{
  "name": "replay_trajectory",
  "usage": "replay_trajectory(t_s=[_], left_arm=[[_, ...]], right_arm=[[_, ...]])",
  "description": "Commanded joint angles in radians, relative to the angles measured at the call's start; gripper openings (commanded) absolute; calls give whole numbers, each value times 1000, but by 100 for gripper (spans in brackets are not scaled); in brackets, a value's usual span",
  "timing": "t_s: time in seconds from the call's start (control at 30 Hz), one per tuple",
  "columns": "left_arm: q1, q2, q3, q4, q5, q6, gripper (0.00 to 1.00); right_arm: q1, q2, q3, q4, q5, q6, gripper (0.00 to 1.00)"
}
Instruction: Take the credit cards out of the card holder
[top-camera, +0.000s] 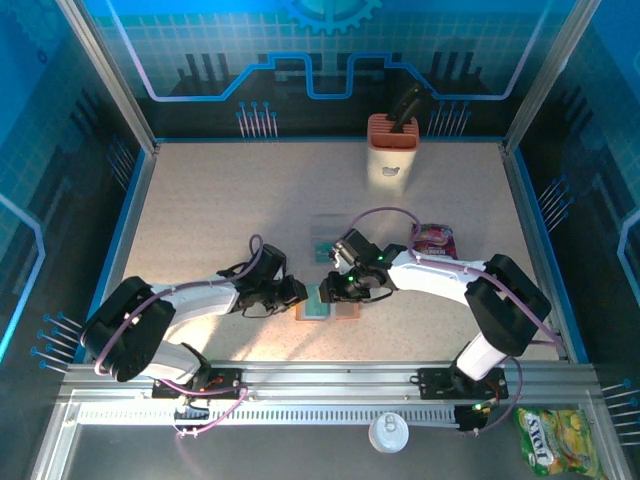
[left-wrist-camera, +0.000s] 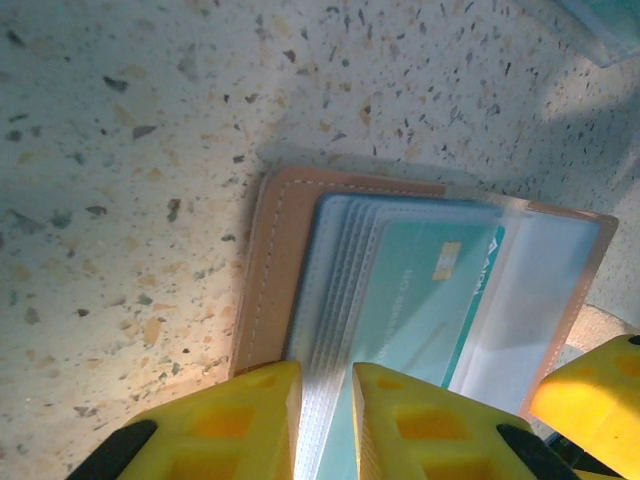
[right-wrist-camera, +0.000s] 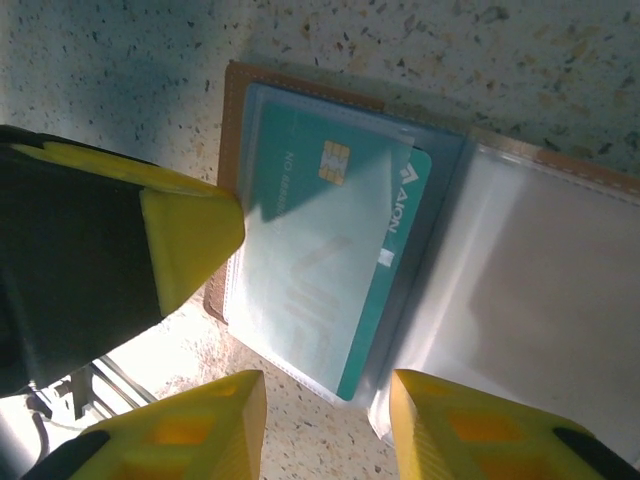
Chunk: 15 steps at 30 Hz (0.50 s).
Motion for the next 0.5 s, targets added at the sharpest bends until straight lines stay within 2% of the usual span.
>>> replay_trajectory(t_s=[0.0, 0.47], left_arm=[[4, -1, -28, 4, 25, -15, 22], [4, 18, -14, -24, 9, -5, 19]], right_arm=[[12, 18, 15, 27, -29, 17, 38], [3, 56, 7, 86, -64, 30, 36]])
